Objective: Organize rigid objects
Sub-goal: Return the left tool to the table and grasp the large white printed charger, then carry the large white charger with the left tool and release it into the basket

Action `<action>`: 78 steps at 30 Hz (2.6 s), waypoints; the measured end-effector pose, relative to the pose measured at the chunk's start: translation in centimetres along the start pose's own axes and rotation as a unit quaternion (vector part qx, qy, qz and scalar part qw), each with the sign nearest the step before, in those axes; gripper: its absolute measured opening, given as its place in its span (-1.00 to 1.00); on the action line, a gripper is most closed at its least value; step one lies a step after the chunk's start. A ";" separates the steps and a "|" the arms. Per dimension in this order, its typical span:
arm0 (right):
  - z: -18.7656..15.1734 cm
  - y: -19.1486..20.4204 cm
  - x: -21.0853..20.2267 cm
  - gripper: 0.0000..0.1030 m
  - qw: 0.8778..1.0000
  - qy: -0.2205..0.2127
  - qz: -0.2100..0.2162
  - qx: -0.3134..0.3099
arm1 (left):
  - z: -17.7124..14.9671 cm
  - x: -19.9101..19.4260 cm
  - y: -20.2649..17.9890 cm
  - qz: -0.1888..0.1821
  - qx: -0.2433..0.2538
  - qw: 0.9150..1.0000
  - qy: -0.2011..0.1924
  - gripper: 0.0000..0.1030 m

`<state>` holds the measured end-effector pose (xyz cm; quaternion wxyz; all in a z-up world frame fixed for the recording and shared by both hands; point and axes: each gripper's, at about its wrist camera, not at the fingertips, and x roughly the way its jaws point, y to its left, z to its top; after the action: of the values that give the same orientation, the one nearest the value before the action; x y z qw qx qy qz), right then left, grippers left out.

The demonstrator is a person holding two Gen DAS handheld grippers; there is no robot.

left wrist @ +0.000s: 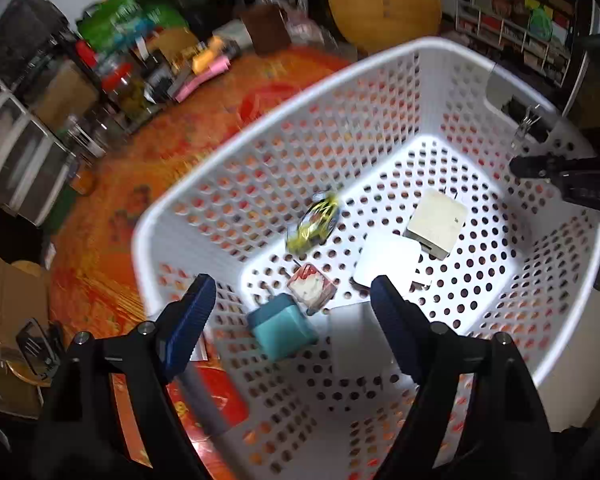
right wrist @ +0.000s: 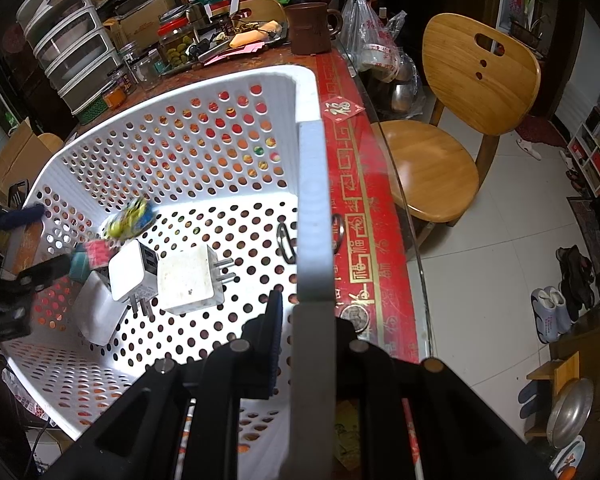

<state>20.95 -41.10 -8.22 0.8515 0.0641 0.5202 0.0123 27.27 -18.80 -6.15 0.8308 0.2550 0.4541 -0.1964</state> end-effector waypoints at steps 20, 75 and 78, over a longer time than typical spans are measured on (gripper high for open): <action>0.0 -0.2 -0.1 -0.72 1.000 -0.001 -0.001 0.000 | -14.4 4.8 20.4 0.043 -0.243 0.968 0.042 0.97; 0.0 -0.2 -0.2 -0.72 1.000 -0.002 0.000 -0.002 | -4.7 -8.0 6.9 -0.005 -0.120 0.985 -0.121 -0.09; 0.0 -0.2 -0.2 -0.72 1.000 -0.002 0.000 -0.001 | -3.3 -6.5 5.0 -0.016 -0.090 0.990 -0.106 -0.09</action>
<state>20.85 -41.29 -8.10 0.8529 0.0631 0.5181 0.0131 24.57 -12.23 -0.86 0.8904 0.1491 0.3837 -0.1940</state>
